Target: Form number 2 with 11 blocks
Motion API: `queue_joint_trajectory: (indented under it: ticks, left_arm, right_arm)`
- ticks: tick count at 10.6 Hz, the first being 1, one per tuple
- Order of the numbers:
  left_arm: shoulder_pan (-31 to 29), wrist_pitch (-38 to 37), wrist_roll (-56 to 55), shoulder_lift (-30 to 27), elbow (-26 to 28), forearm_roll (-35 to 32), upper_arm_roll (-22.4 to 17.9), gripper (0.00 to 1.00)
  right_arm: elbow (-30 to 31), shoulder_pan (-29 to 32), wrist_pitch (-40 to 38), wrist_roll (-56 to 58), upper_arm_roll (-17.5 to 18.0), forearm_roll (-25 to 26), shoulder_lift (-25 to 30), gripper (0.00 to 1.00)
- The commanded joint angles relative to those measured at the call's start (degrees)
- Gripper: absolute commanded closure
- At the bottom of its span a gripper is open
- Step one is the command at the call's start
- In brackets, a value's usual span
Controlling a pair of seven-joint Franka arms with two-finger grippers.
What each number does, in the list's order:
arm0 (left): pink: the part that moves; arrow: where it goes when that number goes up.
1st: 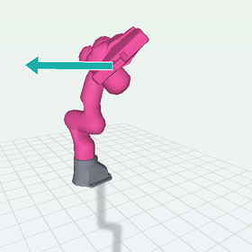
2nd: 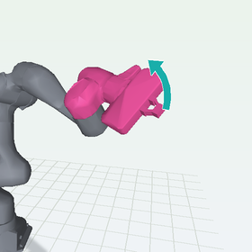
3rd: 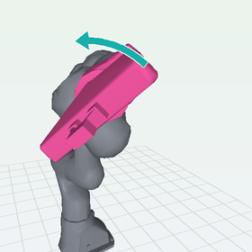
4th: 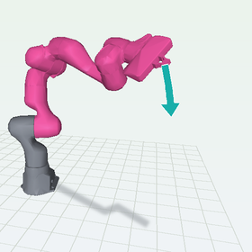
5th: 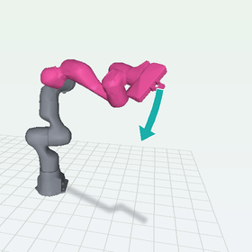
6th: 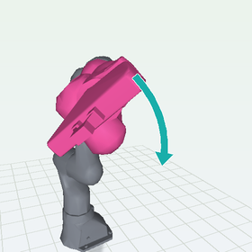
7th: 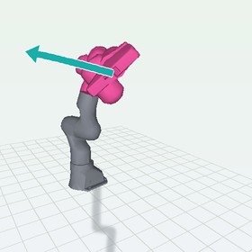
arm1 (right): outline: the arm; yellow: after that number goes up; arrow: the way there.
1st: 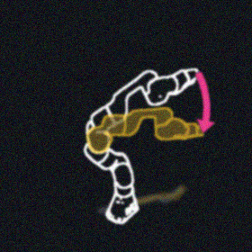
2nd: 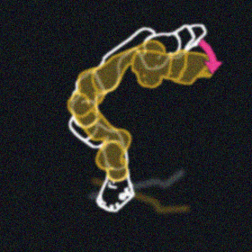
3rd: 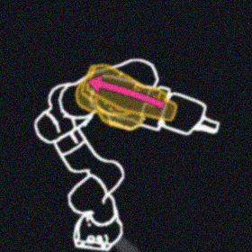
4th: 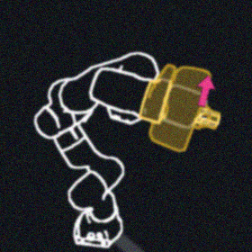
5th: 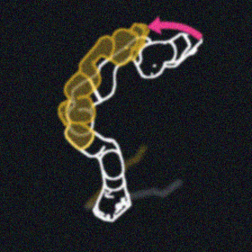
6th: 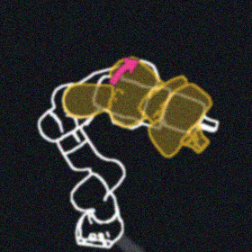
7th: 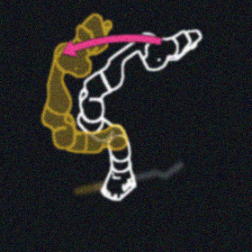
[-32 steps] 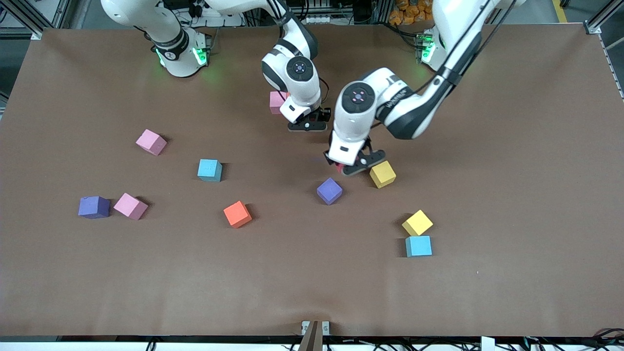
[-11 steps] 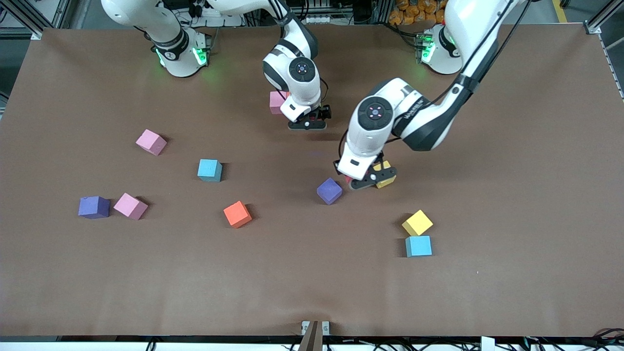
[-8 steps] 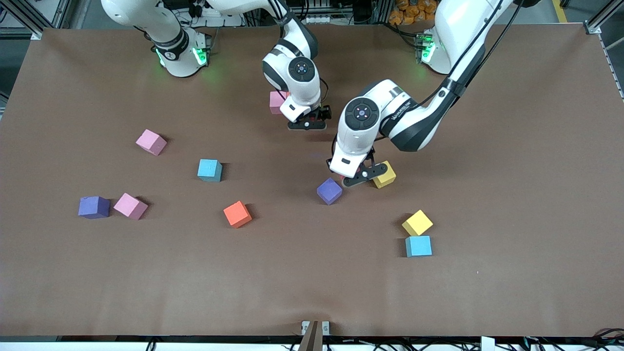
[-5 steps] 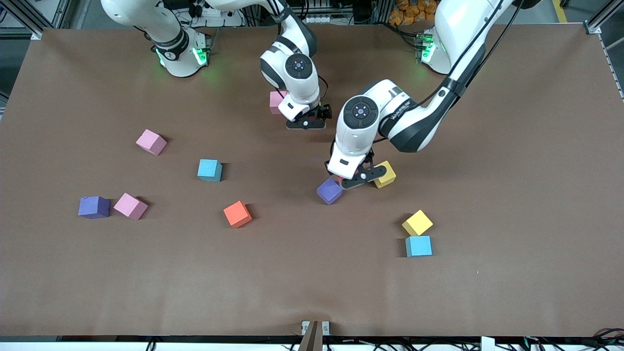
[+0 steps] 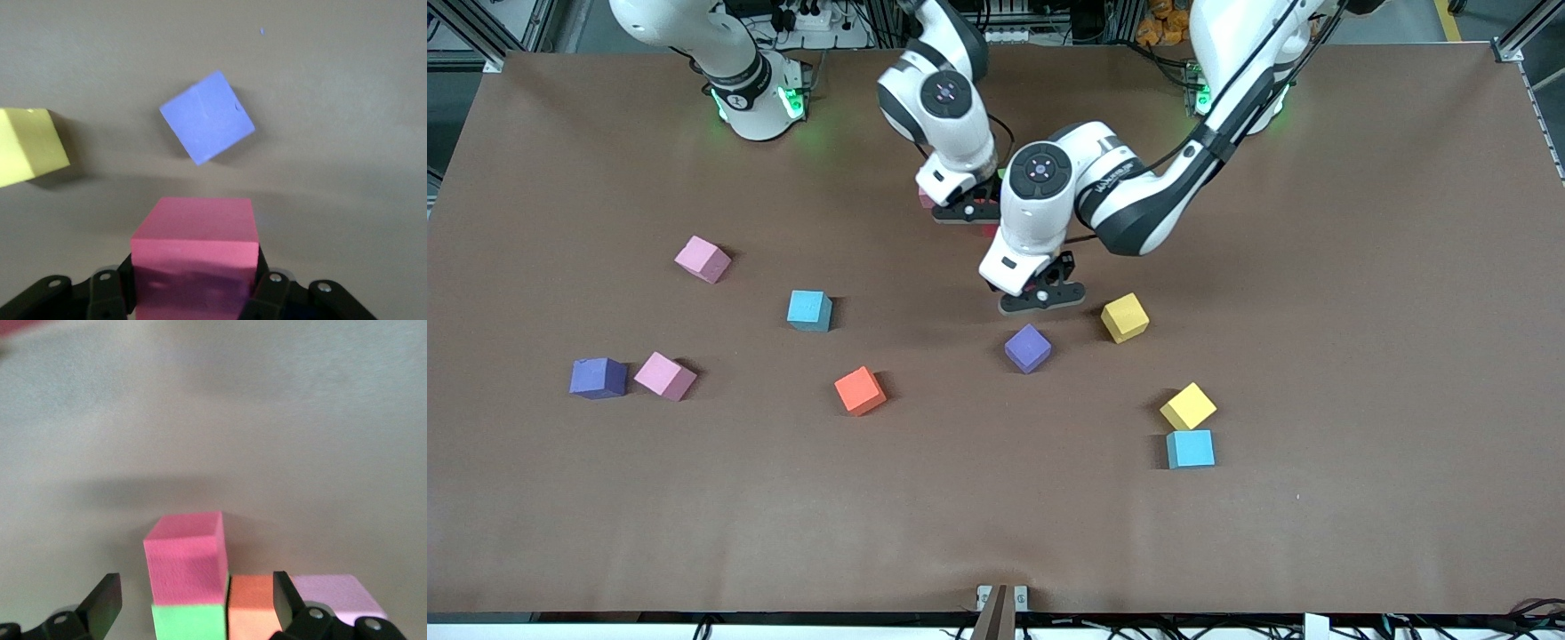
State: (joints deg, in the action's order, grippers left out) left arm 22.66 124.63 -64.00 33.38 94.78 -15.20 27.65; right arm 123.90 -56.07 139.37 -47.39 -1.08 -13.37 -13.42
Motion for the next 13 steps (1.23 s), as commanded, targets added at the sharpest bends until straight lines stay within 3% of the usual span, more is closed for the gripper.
queue_joint_trajectory:
  ticks: [1, 4, 6, 9, 13]
  left_arm:
    - [0.54, 2.97, 0.64, 1.34, 1.1, -1.5, 0.12, 1.0]
    - [4.14, 7.29, -2.08, 3.35, 3.65, -3.34, -0.23, 1.0]
    - [6.42, 7.56, -4.89, 4.93, 4.36, -5.8, -0.32, 1.0]
    - [7.57, 7.82, -7.98, 6.87, 4.36, -9.15, -0.23, 1.0]
    - [8.19, 7.82, -8.42, 7.66, 4.54, -9.15, -0.23, 1.0]
  right_arm:
    - [6.52, 4.99, -9.5, 5.53, 1.17, 0.71, 14.6, 0.0]
    - [6.79, 10.79, -21.13, 10.3, 1.16, 3.07, 25.08, 0.0]
    - [4.7, 16.75, -23.35, 12.92, 1.16, 3.96, 26.78, 0.0]
    - [-5.13, 29.14, -28.01, 19.68, 1.08, 4.22, 22.23, 0.0]
    - [-21.99, 39.09, -27.84, 20.94, 1.25, 11.86, 6.7, 0.0]
